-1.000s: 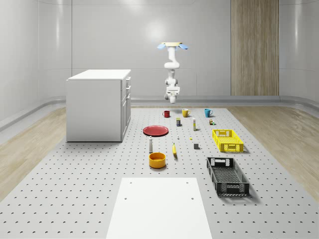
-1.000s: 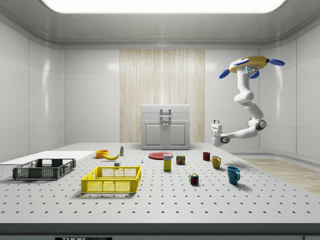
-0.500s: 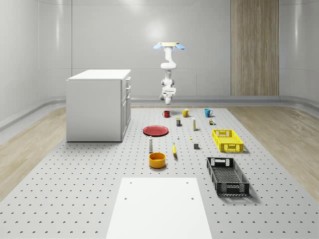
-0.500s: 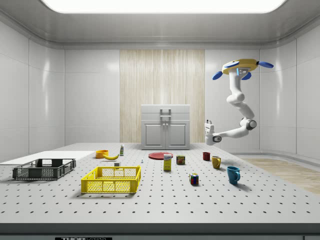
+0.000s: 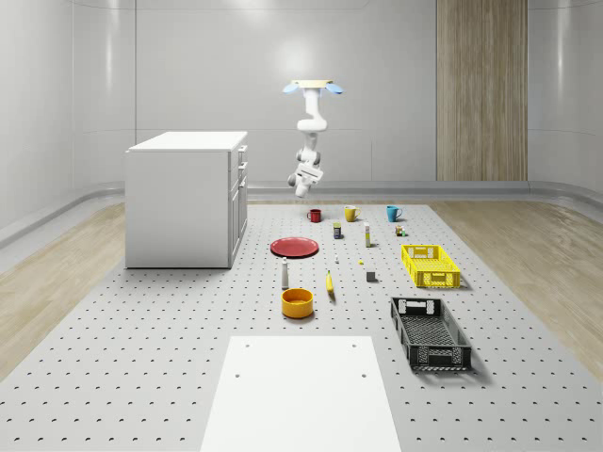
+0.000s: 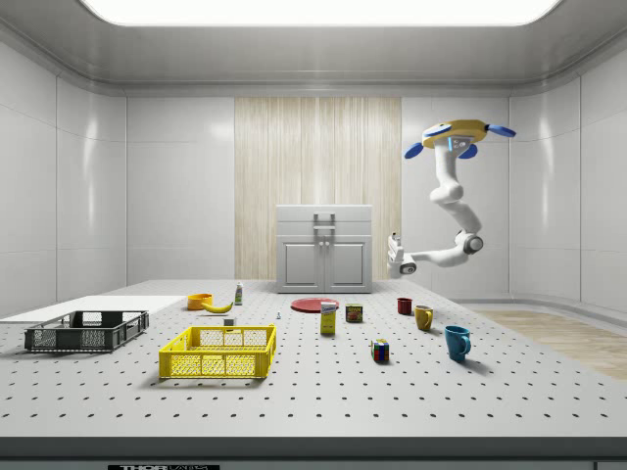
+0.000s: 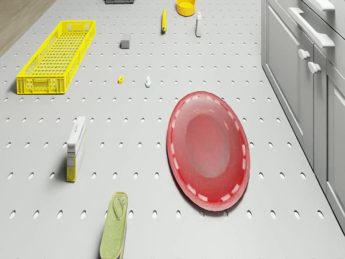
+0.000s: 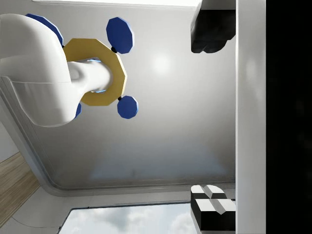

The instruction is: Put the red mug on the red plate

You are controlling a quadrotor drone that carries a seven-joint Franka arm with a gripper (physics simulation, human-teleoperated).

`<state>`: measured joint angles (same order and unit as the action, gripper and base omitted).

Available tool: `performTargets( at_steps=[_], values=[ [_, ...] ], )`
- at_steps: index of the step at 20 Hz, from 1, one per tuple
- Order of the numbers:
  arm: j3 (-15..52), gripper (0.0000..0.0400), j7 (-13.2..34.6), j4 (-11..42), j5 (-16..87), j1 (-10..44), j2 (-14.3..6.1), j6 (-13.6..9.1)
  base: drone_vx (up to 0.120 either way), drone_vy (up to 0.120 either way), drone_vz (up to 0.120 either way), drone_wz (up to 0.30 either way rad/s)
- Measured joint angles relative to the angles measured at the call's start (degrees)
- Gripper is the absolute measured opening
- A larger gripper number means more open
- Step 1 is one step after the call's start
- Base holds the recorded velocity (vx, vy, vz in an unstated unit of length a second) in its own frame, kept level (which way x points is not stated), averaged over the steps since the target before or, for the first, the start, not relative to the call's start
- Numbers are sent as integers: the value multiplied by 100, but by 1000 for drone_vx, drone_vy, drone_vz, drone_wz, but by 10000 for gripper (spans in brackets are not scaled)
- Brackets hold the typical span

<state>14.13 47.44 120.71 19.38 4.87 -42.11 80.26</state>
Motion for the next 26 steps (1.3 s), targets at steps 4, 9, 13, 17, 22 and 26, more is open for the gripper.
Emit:
performTargets(
  at_steps=[4, 9, 13, 17, 22, 26],
  values=[
    [1121, 400, 288, 594, 1668, 390, -139, 85, 120, 0, -50, 0],
    [2928, 400, 1120, 2248, 4755, 1276, -505, 136, 120, 0, -120, 0],
    [4109, 400, 2133, 3550, 7094, 2409, -830, -200, 120, 0, -120, 0],
    [4869, 400, 3010, 4195, 8497, 3603, -1123, -738, 100, 0, -110, 0],
    [5375, 400, 3671, 4452, 9208, 4603, -1435, -1189, -56, 40, -96, 0],
    [5582, 400, 3955, 4507, 9386, 5031, -1630, -1328, -120, 70, -120, 0]
  ],
)
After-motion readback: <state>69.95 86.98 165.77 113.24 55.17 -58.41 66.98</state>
